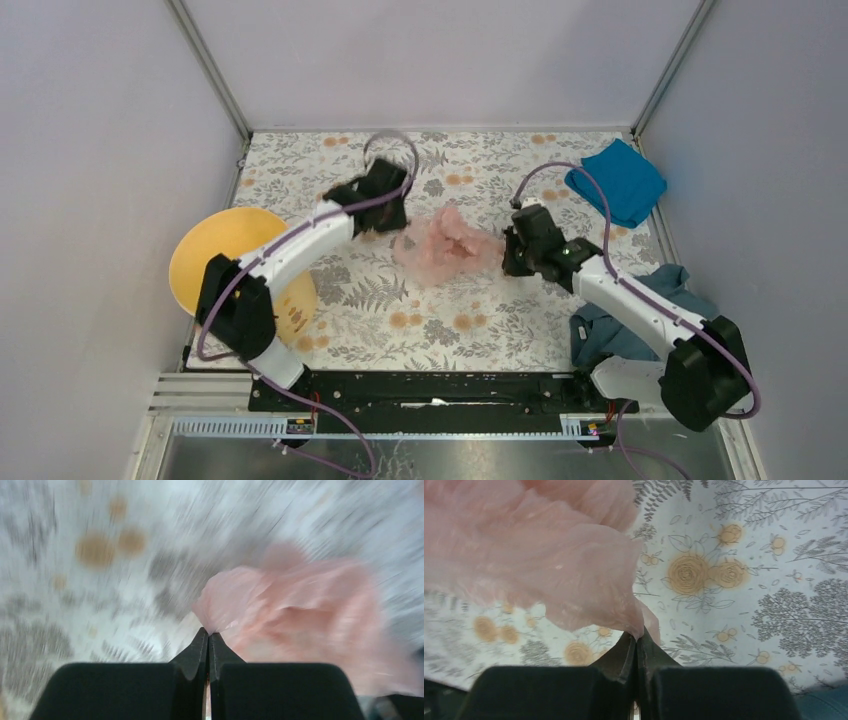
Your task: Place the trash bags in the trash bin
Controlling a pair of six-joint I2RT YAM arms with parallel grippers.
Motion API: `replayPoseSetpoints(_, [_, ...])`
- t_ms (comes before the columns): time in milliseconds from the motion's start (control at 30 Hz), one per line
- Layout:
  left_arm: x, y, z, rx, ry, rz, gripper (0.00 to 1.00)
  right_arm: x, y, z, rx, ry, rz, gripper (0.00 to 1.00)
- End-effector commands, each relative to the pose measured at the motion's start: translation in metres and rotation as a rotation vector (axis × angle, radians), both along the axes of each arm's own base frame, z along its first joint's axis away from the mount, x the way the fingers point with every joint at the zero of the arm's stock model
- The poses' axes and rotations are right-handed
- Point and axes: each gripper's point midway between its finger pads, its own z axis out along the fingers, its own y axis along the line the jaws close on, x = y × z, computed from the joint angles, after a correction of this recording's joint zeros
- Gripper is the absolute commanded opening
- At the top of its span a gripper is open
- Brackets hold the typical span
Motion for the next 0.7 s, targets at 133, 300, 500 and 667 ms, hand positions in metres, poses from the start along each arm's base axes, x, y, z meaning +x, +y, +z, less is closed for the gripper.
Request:
replayPoseSetpoints(133, [0.087,-0.059,0.36,-0.366,-0.645,-0.134,0.0,0.075,0.006,0.235,0.12,-0.243,0.091,0.0])
replayPoseSetpoints(300, [-0.006,-0.077,0.389,-0.355,-0.944,-0.225,0.0,0.052,0.019,0.307,0.239,-0.587,0.186,0.0])
replayPoseSetpoints(500, [0.007,-0.019,0.128,-0.091,-0.513,0.003,0.0,0.07,0.026,0.114,0.172,-0.349,0.134,0.0])
replayPoseSetpoints(667, [0.003,-0.021,0.119,-0.15,-0.451,-0.035,0.0,0.063,0.044,0.084,0.218,-0.223,0.177,0.0])
